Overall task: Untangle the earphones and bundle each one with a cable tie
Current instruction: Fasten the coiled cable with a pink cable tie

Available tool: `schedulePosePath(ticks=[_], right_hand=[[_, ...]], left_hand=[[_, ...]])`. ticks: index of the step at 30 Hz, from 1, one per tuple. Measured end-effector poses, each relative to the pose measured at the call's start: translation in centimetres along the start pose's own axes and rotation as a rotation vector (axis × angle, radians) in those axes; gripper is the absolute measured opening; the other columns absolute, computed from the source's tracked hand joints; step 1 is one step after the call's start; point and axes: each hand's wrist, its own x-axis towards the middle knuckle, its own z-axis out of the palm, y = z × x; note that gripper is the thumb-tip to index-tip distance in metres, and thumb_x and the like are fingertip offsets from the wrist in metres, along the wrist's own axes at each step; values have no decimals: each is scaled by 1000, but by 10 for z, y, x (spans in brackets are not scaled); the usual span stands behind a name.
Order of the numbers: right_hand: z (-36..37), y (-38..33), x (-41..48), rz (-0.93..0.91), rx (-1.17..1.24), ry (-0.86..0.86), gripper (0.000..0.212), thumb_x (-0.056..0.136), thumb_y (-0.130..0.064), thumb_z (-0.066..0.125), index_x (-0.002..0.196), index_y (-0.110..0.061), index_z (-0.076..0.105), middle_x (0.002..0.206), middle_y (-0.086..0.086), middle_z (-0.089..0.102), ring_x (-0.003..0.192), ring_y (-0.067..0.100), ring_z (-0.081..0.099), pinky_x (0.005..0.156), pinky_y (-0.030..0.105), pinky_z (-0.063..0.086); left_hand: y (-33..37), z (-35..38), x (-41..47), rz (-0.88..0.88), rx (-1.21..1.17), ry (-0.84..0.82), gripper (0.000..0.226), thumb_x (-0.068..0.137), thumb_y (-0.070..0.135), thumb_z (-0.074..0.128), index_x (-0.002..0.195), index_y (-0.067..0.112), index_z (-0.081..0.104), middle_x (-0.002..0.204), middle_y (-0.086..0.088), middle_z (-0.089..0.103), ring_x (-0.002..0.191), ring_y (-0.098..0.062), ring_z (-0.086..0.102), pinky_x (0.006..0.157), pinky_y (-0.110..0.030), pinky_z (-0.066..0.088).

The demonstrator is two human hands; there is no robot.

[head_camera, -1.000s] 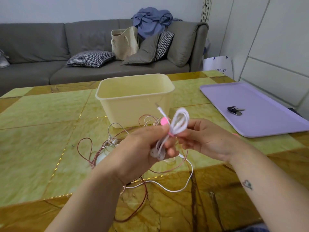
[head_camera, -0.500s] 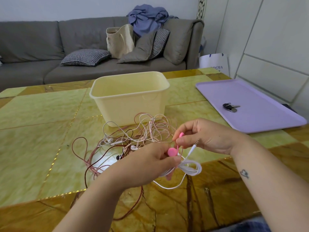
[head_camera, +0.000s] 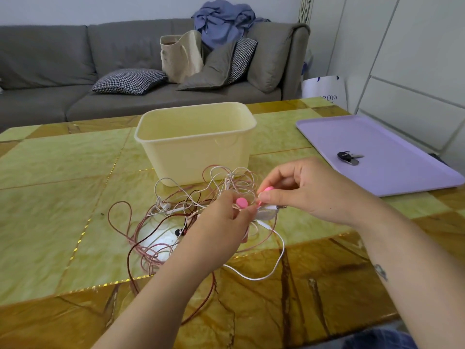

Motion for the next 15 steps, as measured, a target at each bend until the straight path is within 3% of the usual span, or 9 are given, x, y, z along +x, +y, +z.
schedulePosePath(ticks=[4, 6, 8, 10, 12, 15], right_hand=[[8, -7, -5, -58, -200, 43, 2, 80, -27, 72, 78, -28, 72, 73, -17, 69, 70, -2, 61, 66, 13, 45], [14, -10, -5, -138, -302, 172, 2, 77, -30, 74, 75, -29, 72, 69, -28, 61, 77, 1, 54, 67, 12, 39], [22, -13, -3, -256, -339, 280, 3, 76, -29, 75, 77, -28, 72, 69, -25, 59, 80, 0, 50, 70, 11, 37], [33, -12, -1, -341, -269, 338, 4, 76, -22, 77, 78, -23, 74, 67, -20, 58, 71, -3, 52, 65, 12, 39], [42, -14, -1, -299, -92, 337, 5, 76, -18, 78, 80, -20, 75, 62, -13, 62, 60, 1, 55, 58, 13, 42], [45, -13, 2, -143, 232, 227, 10, 79, -13, 74, 88, -18, 75, 82, -6, 74, 73, 6, 68, 67, 20, 54]], left_hand=[[0, 1, 0, 98, 177, 109, 21, 94, 39, 51, 77, 27, 52, 54, 9, 58, 45, 2, 48, 48, -19, 34], [0, -2, 2, 87, 92, 164, 23, 93, 33, 54, 72, 24, 57, 52, 9, 62, 43, 1, 46, 45, -17, 35], [-2, -6, 6, 23, -127, 207, 23, 93, 30, 55, 74, 21, 63, 59, 8, 68, 50, -2, 54, 52, -21, 41], [-2, -9, 10, -49, -490, 224, 23, 93, 30, 55, 78, 18, 69, 68, 3, 72, 64, -7, 64, 67, -26, 48], [2, -10, 10, -105, -904, 183, 21, 93, 25, 55, 85, 13, 70, 76, -1, 72, 71, -13, 66, 70, -26, 53], [8, -10, 8, -129, -1187, 135, 22, 92, 25, 53, 93, 8, 66, 80, 0, 72, 72, -9, 68, 64, -19, 56]])
